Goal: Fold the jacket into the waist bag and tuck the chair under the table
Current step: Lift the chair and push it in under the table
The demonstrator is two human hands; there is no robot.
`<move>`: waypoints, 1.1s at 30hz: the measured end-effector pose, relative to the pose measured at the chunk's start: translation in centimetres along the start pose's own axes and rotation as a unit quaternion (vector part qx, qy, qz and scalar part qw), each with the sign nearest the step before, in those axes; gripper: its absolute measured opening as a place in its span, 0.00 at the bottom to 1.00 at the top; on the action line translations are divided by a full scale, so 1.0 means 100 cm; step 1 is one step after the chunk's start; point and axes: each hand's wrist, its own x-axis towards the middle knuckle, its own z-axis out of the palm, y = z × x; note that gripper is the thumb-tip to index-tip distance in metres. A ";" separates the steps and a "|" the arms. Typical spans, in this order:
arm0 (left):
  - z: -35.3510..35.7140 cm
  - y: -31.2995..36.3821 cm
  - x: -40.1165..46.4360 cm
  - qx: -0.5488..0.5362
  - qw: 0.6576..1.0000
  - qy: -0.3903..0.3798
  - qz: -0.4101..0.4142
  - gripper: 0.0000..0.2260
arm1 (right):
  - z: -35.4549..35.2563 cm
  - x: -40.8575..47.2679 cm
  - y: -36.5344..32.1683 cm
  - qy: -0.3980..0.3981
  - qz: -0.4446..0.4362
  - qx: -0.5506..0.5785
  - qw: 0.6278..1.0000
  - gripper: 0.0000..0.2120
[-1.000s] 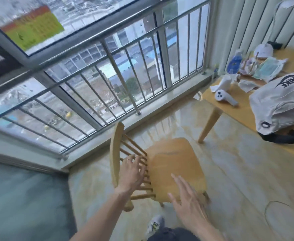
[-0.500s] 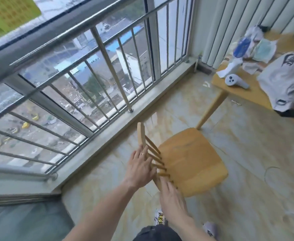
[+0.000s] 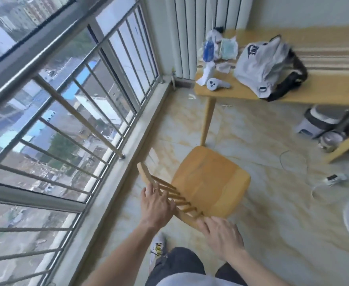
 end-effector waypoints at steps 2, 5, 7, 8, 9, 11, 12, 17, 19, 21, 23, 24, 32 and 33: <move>-0.007 -0.019 0.015 0.027 0.999 0.007 0.025 0.22 | 0.004 0.006 -0.006 0.035 0.077 -0.019 0.996 0.34; -0.005 -0.057 0.046 0.011 0.999 0.014 0.037 0.21 | 0.023 0.011 -0.017 0.103 0.192 -0.078 0.973 0.24; -0.006 -0.080 0.065 -0.007 0.998 0.035 0.049 0.22 | 0.030 0.012 -0.032 0.112 0.276 -0.043 0.954 0.26; -0.007 -0.090 0.071 -0.022 0.997 0.041 0.056 0.23 | 0.030 0.013 -0.040 0.109 0.327 -0.037 0.938 0.27; -0.009 -0.097 0.075 -0.045 0.997 0.035 0.057 0.23 | 0.033 0.014 -0.047 0.103 0.378 -0.040 0.919 0.28; -0.010 -0.110 0.083 -0.113 0.992 -0.016 0.055 0.27 | 0.035 0.018 -0.063 0.114 0.471 -0.005 0.875 0.28; -0.012 -0.114 0.086 -0.153 0.986 -0.041 0.055 0.30 | 0.034 0.021 -0.072 0.120 0.511 0.021 0.851 0.27; -0.015 -0.107 0.100 -0.402 0.901 -0.156 -0.042 0.41 | 0.015 0.038 -0.093 0.218 0.630 0.246 0.704 0.24; -0.017 -0.105 0.104 -0.479 0.843 -0.205 -0.133 0.43 | 0.001 0.041 -0.094 0.265 0.655 0.324 0.629 0.34; -0.023 -0.106 0.112 -0.580 0.742 -0.251 -0.222 0.26 | -0.006 0.040 -0.089 0.301 0.675 0.393 0.547 0.37; -0.031 -0.107 0.114 -0.629 0.669 -0.296 -0.263 0.03 | -0.004 0.040 -0.082 0.335 0.695 0.466 0.432 0.32; -0.035 -0.106 0.114 -0.629 0.659 -0.314 -0.268 0.04 | -0.004 0.041 -0.081 0.347 0.698 0.498 0.380 0.28; -0.059 -0.082 0.132 -0.570 0.657 -0.337 -0.360 0.07 | 0.031 0.036 -0.022 0.225 0.677 0.641 0.284 0.13; -0.059 -0.079 0.138 -0.571 0.653 -0.338 -0.365 0.07 | 0.020 0.036 -0.020 0.209 0.665 0.665 0.267 0.13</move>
